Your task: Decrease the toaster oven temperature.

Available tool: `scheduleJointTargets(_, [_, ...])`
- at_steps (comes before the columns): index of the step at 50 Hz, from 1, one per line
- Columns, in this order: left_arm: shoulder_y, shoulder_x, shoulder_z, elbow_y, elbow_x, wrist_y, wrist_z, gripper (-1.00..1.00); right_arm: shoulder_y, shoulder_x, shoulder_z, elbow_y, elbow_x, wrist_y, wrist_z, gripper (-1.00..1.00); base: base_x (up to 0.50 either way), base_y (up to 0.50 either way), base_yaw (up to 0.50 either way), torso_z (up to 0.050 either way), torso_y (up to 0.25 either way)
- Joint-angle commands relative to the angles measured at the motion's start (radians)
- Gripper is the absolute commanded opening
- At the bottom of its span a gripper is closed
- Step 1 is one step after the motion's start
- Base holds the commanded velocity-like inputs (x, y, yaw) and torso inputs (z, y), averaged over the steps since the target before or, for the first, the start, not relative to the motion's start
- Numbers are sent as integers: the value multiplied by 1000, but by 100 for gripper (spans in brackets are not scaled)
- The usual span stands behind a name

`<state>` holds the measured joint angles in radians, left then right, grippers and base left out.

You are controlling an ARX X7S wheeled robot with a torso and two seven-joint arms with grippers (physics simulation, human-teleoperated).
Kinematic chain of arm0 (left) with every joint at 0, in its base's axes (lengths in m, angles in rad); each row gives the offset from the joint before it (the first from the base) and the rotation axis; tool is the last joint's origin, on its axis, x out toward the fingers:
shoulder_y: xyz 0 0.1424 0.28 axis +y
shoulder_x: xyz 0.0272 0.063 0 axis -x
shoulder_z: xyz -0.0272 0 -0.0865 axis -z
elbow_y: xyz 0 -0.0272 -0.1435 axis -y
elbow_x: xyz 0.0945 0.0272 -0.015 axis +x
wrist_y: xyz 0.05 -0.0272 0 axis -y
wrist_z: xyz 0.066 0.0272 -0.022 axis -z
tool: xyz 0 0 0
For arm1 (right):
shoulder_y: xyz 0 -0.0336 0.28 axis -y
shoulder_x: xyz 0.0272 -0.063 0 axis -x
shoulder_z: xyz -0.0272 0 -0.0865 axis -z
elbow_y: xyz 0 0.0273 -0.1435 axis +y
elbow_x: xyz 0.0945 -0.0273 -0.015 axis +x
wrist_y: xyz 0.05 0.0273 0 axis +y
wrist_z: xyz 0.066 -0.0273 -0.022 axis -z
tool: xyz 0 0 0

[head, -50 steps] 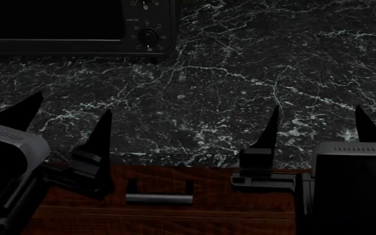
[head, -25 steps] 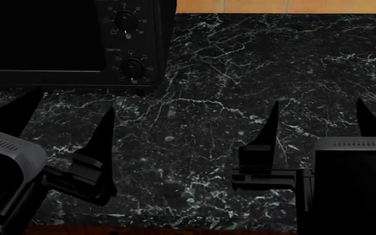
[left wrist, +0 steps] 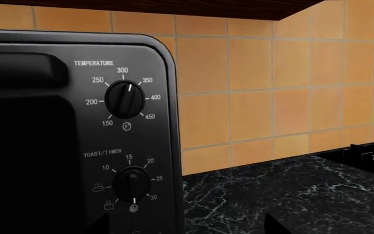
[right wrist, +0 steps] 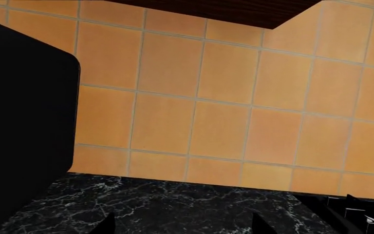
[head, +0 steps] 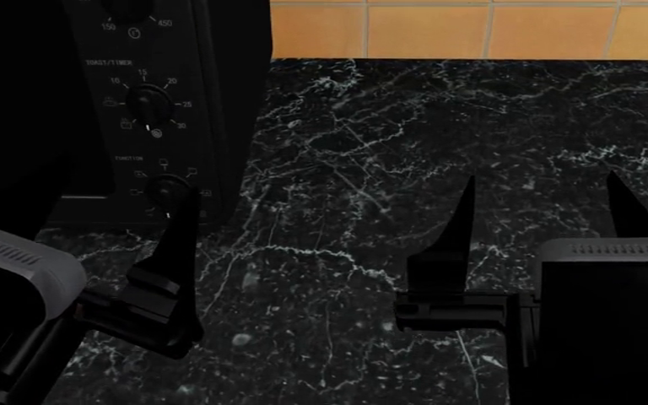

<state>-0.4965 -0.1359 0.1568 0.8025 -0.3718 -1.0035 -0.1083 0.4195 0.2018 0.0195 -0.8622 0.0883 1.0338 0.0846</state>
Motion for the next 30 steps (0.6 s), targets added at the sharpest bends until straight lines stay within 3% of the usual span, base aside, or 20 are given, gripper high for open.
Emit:
scheduleJointTargets(1, [2, -5, -1, 6, -14, -13, -16, 100, -6, 7, -7, 1, 4, -13, 3, 100, 0, 0, 0, 0, 0])
scheduleJointTargets(16, [-13, -21, 6, 14, -14, -34, -48, 100, -5, 13, -27, 10, 5, -20, 14, 100, 0, 0, 0, 0, 0])
scheduleJointTargets(25, [-81, 42, -98, 151, -127, -243, -85, 100, -11, 13, -25, 11, 12, -28, 15, 100, 0, 0, 0, 0, 0])
scheduleJointTargets(30, [-181, 43, -88, 132, -120, -316, -130, 100, -23, 12, -17, 12, 19, -39, 15, 100, 0, 0, 0, 0, 0])
